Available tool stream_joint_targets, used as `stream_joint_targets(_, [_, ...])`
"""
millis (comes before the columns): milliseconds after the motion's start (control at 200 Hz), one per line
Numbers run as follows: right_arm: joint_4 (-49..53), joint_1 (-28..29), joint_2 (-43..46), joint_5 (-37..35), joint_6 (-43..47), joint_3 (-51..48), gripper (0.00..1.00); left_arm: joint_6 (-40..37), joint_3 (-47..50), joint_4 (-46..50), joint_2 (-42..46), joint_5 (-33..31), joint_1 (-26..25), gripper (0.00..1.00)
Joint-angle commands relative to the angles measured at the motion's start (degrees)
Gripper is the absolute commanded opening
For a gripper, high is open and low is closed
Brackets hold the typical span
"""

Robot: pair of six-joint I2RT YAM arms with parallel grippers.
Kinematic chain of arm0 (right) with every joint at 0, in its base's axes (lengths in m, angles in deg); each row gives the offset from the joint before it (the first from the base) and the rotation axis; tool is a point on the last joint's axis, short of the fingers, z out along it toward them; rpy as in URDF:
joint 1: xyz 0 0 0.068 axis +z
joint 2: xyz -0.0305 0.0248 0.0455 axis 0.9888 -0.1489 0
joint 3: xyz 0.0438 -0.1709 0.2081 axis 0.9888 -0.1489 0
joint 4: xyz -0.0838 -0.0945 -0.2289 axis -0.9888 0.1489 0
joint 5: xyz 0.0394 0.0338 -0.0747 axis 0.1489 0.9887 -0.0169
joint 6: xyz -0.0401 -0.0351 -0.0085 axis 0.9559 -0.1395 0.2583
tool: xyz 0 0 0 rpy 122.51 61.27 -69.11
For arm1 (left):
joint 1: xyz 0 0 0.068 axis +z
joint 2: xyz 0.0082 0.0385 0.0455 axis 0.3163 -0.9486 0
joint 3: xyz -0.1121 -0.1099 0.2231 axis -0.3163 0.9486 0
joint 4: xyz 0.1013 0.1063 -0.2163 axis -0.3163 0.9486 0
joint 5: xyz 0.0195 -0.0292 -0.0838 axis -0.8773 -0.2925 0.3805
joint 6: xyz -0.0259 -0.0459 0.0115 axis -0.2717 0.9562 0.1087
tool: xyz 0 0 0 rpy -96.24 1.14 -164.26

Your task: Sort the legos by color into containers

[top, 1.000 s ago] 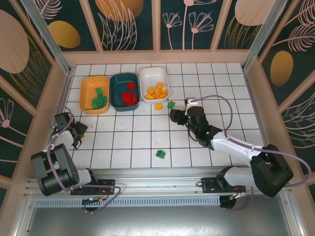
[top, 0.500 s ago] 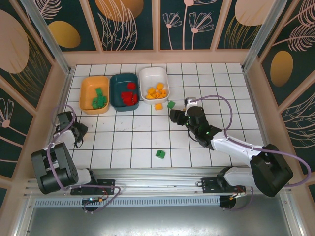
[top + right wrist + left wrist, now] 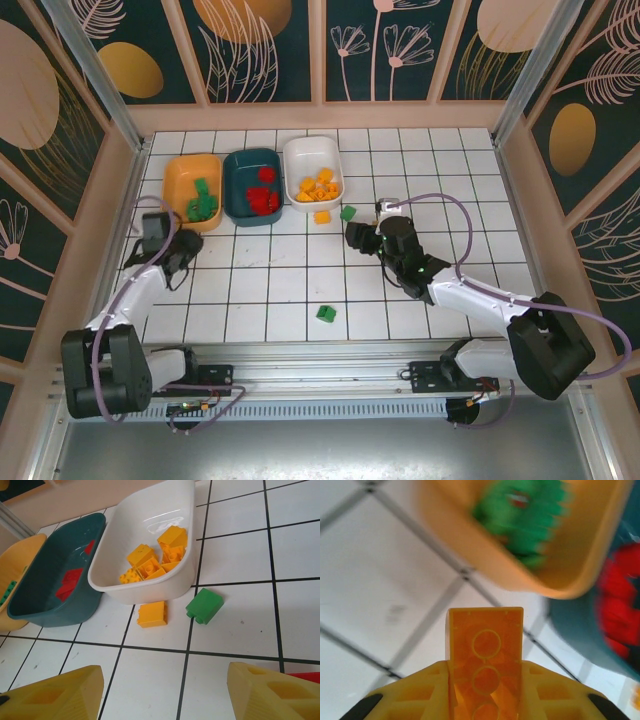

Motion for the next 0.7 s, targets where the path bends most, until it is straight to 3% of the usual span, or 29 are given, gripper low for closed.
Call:
stream_joint_targets(0, [-1.0,-1.5,-1.2,-2.0,-2.3,-0.5,0.67,2.7,-9.3,0.4,-4.0,-2.4,-9.5,0.17])
stream_joint_targets(105, [-1.1,-2.7,-1.6,-1.1,-3.2,-0.8,0.67,1.0,-21.6,0.6,-13.8,-4.1,-19.7,0.17])
stream_joint_targets(240, [-0.9,-3.7,-1.6,-1.0,-3.4,-1.0,0.66,-2.8,-37.5,1.2,-28.7,-2.6,-27.0,0.17])
stream_joint_targets(370, [-0.7,-4.0,-1.3,-1.3,-3.2,-1.0,0.66,-4.3,-49.8,1.6,-42.0,0.1,-28.4,0.17])
stream_joint_targets(591, [-0.3,-4.0,0.1,-2.0,-2.5,-1.1,0.66,-6.3,-65.6,6.0,-55.7,1.5,-29.2,0.20])
stream_joint_targets(696, [-0.2,-4.0,0.1,-1.3,-2.2,-0.9,0.67,-6.8,-71.1,7.8,-59.5,0.9,-29.2,0.29])
